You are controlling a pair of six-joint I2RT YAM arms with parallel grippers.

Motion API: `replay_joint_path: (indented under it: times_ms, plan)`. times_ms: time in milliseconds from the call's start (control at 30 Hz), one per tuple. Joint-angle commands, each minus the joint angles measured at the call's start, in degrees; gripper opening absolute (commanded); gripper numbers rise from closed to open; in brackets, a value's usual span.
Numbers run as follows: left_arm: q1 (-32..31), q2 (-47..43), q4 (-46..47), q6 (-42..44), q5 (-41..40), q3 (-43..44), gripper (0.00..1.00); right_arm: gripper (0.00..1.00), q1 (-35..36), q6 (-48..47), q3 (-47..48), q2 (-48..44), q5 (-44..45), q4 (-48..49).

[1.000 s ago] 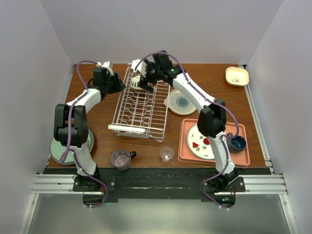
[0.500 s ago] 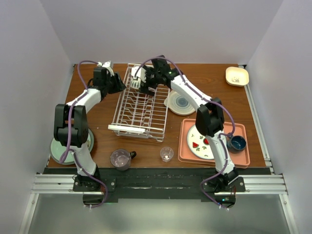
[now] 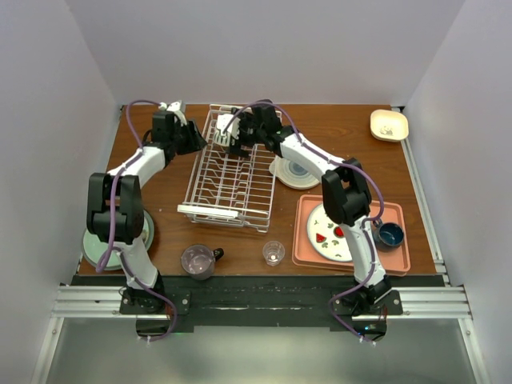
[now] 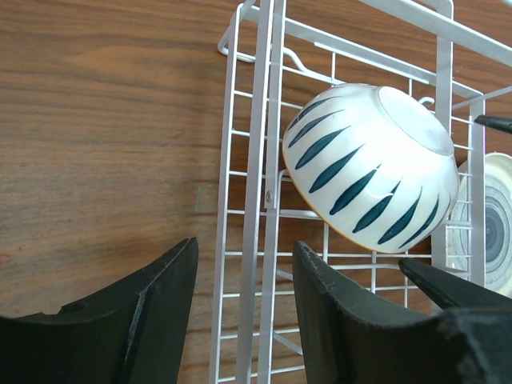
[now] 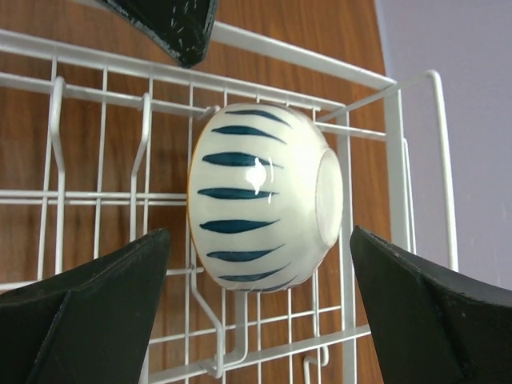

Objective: Load the mixed dishes into the dish rack
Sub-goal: Place the bowl upside down on the dish rack

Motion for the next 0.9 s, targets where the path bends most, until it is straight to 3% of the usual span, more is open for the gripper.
replay_joint_path:
  times_ms: [0, 533, 867]
  plan:
    - [0.30, -2.77, 1.73, 1.21, 1.58, 0.29, 0.56, 0.98, -0.12, 1.75, 0.49, -4.42, -3.93, 10.06]
    - [4.25, -14.98, 9.47, -2.39, 6.23, -8.41, 0.58, 0.98, -0.12, -5.46, 8.50, 1.56, -6.75, -1.45]
    - [8.64, -18.33, 11.49, -2.83, 7.02, -12.02, 0.59, 0.98, 0.14, -3.09, 2.62, 1.30, -7.11, -0.05]
